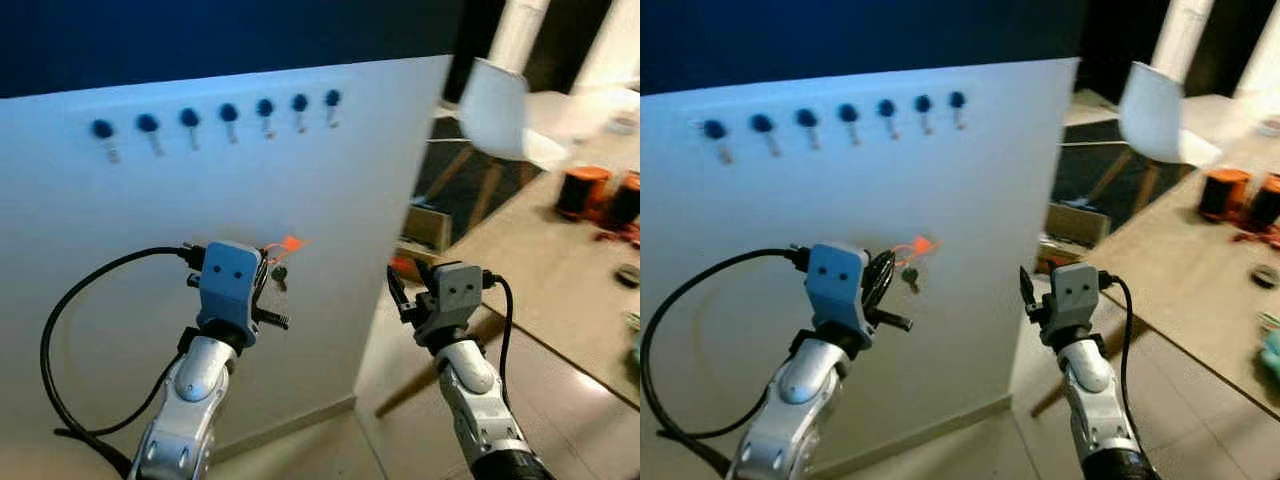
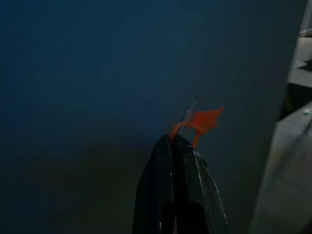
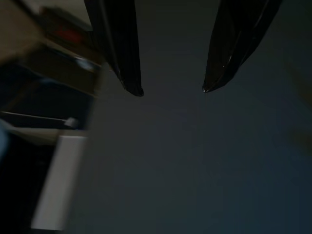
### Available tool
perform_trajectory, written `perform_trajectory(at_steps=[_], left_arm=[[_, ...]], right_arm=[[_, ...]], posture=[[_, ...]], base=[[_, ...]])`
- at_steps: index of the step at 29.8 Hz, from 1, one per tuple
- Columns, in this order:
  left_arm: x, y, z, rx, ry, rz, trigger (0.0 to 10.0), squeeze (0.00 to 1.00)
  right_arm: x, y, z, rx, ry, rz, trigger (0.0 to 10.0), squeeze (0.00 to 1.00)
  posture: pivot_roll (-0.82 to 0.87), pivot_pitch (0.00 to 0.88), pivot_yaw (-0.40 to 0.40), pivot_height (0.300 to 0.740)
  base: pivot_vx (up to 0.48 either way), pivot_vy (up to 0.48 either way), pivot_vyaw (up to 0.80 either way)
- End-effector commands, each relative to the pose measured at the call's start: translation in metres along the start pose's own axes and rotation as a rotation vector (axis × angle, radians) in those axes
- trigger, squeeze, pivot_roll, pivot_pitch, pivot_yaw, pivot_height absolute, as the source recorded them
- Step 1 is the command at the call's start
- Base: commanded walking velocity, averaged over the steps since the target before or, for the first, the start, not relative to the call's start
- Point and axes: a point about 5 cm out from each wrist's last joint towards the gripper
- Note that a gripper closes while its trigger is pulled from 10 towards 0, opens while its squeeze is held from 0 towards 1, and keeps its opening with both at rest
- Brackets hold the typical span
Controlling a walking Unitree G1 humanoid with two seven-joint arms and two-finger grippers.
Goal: Hang keys on a hook
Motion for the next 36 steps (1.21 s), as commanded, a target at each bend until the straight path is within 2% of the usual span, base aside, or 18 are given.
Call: perform_trajectory(at_steps=[1, 27, 36], left_arm=[[-0.0009, -0.0012, -0.0006, 0.007, 0.001, -0.006, 10.0, 0.0], [0.0001, -0.0003, -0.0026, 0.013, 0.009, 0.001, 10.0, 0.0], [0.001, 0.0023, -0.0041, 0.021, 0.016, 0.01, 10.0, 0.0]], right_arm=[[-0.0036, -0.0011, -0.0046, -0.003, 0.019, -0.003, 10.0, 0.0], [-0.003, -0.0025, -0.0042, -0.007, 0.019, -0.002, 10.0, 0.0], [-0.0037, -0.0032, -0.0045, 0.022, 0.015, -0.015, 10.0, 0.0]], posture=[[0.15, 0.093, -0.022, 0.74], [0.15, 0.085, -0.026, 0.74], [0.15, 0.088, -0.025, 0.74]], base=[[0.0, 0.0, 0.79], [0.0, 0.0, 0.79], [0.0, 0.0, 0.0]])
Point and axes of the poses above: a point about 5 cm out from each wrist's last joint towards the gripper, its own x axis pointing out of the wrist towards the gripper, its own z axis along the axis of the wrist's last joint, y = z × x, and after that the axes turned 13 degrees about x, right-handed
